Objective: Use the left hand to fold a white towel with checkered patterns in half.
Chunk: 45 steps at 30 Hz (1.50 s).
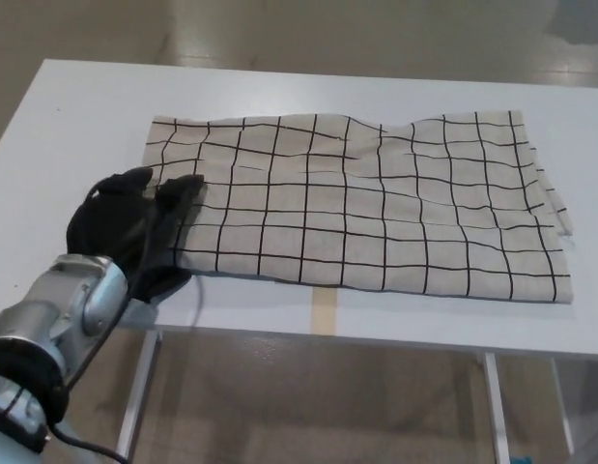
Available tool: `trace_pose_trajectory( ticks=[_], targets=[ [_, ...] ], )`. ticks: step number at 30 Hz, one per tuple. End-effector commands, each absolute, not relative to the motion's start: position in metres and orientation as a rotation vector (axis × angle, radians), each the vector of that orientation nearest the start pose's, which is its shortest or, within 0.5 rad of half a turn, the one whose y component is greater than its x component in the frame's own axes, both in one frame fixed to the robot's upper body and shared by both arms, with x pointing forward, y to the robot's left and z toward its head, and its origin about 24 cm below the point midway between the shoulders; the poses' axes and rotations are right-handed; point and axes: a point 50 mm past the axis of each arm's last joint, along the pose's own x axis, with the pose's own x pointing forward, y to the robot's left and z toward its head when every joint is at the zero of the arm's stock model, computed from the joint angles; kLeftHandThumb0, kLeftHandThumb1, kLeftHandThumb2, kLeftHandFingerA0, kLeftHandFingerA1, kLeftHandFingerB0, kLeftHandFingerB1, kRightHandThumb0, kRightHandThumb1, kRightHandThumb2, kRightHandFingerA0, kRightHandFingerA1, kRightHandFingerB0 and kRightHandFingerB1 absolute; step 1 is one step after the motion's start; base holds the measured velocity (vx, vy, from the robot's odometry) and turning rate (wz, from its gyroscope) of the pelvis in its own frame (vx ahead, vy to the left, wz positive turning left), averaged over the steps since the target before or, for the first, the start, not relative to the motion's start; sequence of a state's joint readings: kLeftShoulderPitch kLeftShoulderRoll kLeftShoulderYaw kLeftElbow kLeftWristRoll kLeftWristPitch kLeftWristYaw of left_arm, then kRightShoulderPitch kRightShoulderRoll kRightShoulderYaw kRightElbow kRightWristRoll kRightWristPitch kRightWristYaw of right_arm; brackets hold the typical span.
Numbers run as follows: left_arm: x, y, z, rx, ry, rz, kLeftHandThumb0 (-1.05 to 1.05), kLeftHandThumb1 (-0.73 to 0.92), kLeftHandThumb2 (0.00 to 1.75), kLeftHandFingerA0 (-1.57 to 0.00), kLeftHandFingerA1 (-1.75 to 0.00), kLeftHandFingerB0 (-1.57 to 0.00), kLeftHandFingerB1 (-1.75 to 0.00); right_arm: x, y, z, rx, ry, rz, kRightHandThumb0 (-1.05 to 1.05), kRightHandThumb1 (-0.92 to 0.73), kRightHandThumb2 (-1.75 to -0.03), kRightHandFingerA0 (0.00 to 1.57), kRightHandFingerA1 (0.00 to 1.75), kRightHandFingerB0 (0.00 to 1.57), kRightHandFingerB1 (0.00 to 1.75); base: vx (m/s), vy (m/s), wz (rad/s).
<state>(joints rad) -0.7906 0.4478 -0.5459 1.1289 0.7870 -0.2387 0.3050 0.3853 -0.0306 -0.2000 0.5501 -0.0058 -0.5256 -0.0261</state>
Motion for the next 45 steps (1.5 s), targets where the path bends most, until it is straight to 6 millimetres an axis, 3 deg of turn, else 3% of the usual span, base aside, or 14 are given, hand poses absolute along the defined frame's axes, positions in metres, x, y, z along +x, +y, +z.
trace_pose_trajectory(
  ticks=[1, 8, 9, 10, 11, 13, 14, 19, 24, 25, 30, 36, 37, 45],
  targets=[
    [0.361, 0.195, 0.032, 1.648, 0.018, -0.265, -0.54, 0.35, 0.71, 0.00, -0.09, 0.00, -0.19, 0.098, -0.220, -0.087, -0.072, 0.380, -0.323, -0.29, -0.67, -0.60, 0.44, 0.63, 0.46, 0.59, 0.00, 0.000, 0.00],
    [0.365, 0.188, 0.034, 1.681, 0.009, -0.264, -0.49, 0.44, 0.69, 0.00, -0.17, 0.00, -0.17, 0.098, -0.220, -0.087, -0.079, 0.376, -0.323, -0.28, -0.67, -0.60, 0.44, 0.63, 0.46, 0.58, 0.00, 0.000, 0.00],
    [0.366, 0.186, 0.035, 1.732, -0.040, -0.255, -0.44, 0.51, 0.56, -0.50, -0.41, -0.48, -0.36, 0.098, -0.220, -0.087, -0.078, 0.374, -0.320, -0.28, -0.67, -0.60, 0.44, 0.63, 0.46, 0.59, 0.00, 0.000, 0.00],
    [0.366, 0.182, 0.037, 1.793, -0.106, -0.245, -0.44, 0.51, 0.56, -0.50, -0.41, -0.48, -0.36, 0.098, -0.220, -0.086, -0.078, 0.371, -0.318, -0.28, -0.67, -0.60, 0.44, 0.63, 0.46, 0.59, 0.00, 0.000, 0.00],
    [0.365, 0.178, 0.036, 1.851, -0.161, -0.265, -0.37, 0.55, 0.56, -0.87, -1.01, -0.88, -0.98, 0.098, -0.219, -0.086, -0.078, 0.373, -0.314, -0.28, -0.67, -0.60, 0.44, 0.63, 0.46, 0.59, 0.00, 0.000, 0.00],
    [0.365, 0.177, 0.035, 1.865, -0.173, -0.271, -0.37, 0.55, 0.56, -0.87, -1.01, -0.88, -0.98, 0.098, -0.219, -0.086, -0.077, 0.374, -0.312, -0.28, -0.67, -0.60, 0.44, 0.63, 0.46, 0.59, 0.00, 0.000, 0.00],
    [0.361, 0.173, 0.031, 1.839, -0.211, -0.293, -0.22, 0.59, 0.54, -0.70, -1.75, -0.60, -1.75, 0.098, -0.219, -0.086, -0.067, 0.373, -0.315, -0.28, -0.67, -0.60, 0.43, 0.63, 0.48, 0.59, 0.00, 0.000, 0.00],
    [0.358, 0.171, 0.029, 1.804, -0.241, -0.307, -0.18, 0.60, 0.53, -0.63, -1.75, -0.57, -1.75, 0.099, -0.219, -0.086, -0.061, 0.373, -0.317, -0.28, -0.67, -0.60, 0.43, 0.63, 0.49, 0.59, 0.00, 0.000, 0.00],
    [0.359, 0.181, 0.032, 1.802, -0.212, -0.297, -0.15, 0.61, 0.54, -0.72, -1.75, -0.61, -1.65, 0.099, -0.218, -0.086, -0.059, 0.367, -0.318, -0.27, -0.68, -0.60, 0.44, 0.64, 0.54, 0.60, 0.00, 0.000, 0.00],
    [0.360, 0.187, 0.034, 1.784, -0.211, -0.280, -0.15, 0.61, 0.55, -0.72, -1.75, -0.52, -1.74, 0.099, -0.218, -0.085, -0.063, 0.367, -0.317, -0.27, -0.68, -0.60, 0.45, 0.62, 0.56, 0.61, 0.00, 0.000, 0.00],
    [0.359, 0.204, 0.043, 1.735, -0.244, -0.215, -0.14, 0.64, 0.52, -0.71, -1.75, -0.56, -1.75, 0.099, -0.220, -0.085, -0.069, 0.372, -0.317, -0.28, -0.69, -0.60, 0.45, 0.61, 0.57, 0.61, 0.00, 0.000, 0.00],
    [0.361, 0.246, 0.066, 1.754, -0.191, -0.073, -0.18, 0.69, 0.57, -0.75, -1.75, -0.56, -1.75, 0.100, -0.221, -0.086, -0.067, 0.370, -0.326, -0.29, -0.69, -0.60, 0.47, 0.62, 0.59, 0.61, 0.00, 0.000, 0.00],
    [0.361, 0.259, 0.076, 1.750, -0.176, -0.025, -0.32, 0.51, 0.79, -1.09, -1.43, -0.88, -1.31, 0.100, -0.221, -0.086, -0.064, 0.368, -0.329, -0.29, -0.69, -0.60, 0.47, 0.62, 0.60, 0.61, 0.00, 0.000, 0.00],
    [0.365, 0.293, 0.118, 1.751, -0.190, 0.144, -0.33, 0.50, 0.79, -1.12, -1.44, -0.88, -1.31, 0.101, -0.221, -0.085, -0.044, 0.366, -0.343, -0.29, -0.69, -0.60, 0.48, 0.63, 0.62, 0.61, 0.00, 0.000, 0.00]
  ],
)
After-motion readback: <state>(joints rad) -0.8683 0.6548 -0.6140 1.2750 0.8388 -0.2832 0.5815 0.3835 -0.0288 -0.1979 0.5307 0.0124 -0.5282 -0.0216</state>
